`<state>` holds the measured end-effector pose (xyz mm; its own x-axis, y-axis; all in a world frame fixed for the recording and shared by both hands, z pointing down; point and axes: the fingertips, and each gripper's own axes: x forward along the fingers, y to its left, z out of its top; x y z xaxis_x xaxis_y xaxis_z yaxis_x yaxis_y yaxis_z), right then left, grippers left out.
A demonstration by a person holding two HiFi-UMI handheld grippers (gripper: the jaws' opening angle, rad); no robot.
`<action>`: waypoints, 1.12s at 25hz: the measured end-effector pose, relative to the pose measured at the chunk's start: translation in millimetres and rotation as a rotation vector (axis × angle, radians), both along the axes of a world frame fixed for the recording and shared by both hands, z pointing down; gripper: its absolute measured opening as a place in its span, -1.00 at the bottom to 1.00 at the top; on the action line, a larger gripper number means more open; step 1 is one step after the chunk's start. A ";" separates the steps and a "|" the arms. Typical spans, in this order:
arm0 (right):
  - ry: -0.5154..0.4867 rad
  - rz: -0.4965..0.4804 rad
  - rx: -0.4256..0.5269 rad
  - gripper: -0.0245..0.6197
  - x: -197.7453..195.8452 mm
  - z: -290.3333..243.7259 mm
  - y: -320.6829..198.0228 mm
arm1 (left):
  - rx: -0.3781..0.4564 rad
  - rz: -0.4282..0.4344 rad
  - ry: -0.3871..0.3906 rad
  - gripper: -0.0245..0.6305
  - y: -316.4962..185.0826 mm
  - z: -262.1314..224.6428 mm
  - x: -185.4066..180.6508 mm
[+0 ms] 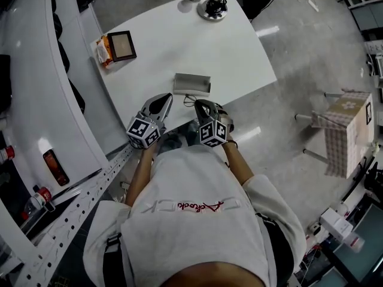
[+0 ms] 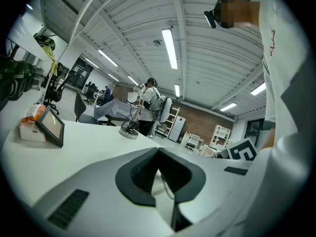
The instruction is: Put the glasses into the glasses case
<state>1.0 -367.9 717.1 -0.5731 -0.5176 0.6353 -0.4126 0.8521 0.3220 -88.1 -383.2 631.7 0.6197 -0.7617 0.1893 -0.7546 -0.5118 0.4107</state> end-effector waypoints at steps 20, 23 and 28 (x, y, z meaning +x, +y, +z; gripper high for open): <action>0.274 -0.286 0.124 -0.87 -33.5 15.8 -77.8 | 0.001 -0.104 0.024 -0.88 17.4 2.0 -24.5; 0.294 -0.301 0.103 -0.87 -36.6 22.8 -85.3 | 0.001 -0.123 0.021 -0.88 19.8 1.9 -31.7; 0.319 -0.303 0.053 -0.87 -39.2 40.1 -82.4 | 0.000 -0.153 0.030 -0.88 22.3 1.7 -43.4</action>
